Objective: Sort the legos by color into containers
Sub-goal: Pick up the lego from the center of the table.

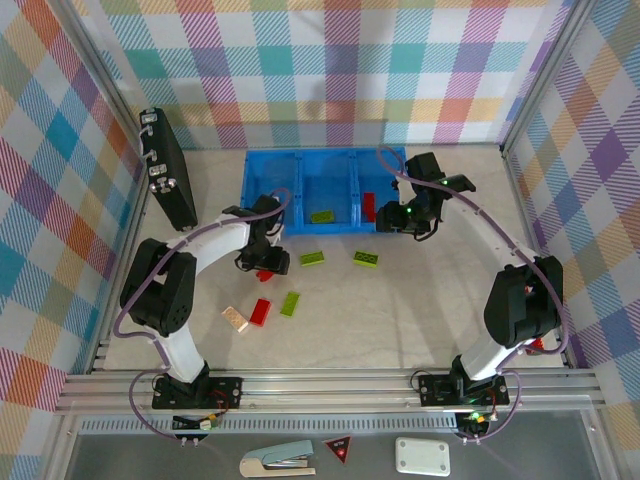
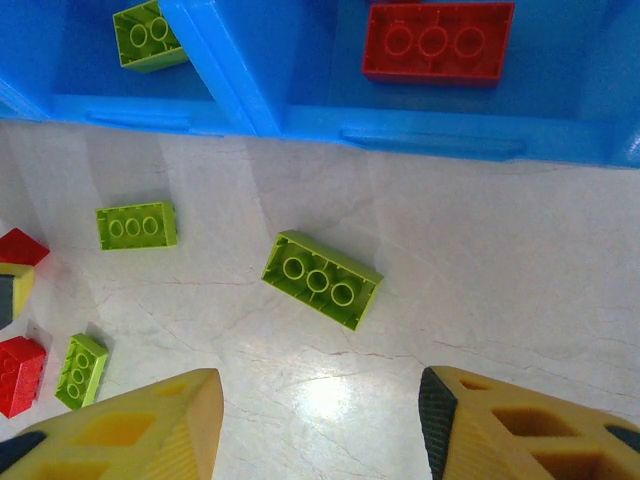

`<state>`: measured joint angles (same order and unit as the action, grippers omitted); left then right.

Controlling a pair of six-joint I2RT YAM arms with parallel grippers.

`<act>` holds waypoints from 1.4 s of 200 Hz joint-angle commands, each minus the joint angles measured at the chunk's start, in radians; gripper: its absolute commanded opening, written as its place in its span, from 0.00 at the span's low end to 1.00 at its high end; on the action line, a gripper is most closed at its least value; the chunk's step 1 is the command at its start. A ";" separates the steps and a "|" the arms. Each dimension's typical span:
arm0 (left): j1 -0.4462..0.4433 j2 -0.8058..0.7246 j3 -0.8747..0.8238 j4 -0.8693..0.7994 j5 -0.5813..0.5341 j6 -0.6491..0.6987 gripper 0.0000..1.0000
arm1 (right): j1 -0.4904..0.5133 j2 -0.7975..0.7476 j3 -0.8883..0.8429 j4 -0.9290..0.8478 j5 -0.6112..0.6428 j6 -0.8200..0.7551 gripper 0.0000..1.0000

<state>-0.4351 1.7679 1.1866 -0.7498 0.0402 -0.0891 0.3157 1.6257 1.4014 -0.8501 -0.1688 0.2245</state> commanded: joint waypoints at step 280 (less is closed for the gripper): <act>-0.056 -0.022 0.068 0.000 0.034 -0.049 0.36 | 0.006 -0.111 -0.059 -0.026 0.070 -0.014 0.54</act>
<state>-0.4709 1.7679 1.1957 -0.7536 0.0269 -0.1196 0.3157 1.5536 1.3682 -0.8547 -0.1276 0.2237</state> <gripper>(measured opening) 0.364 0.541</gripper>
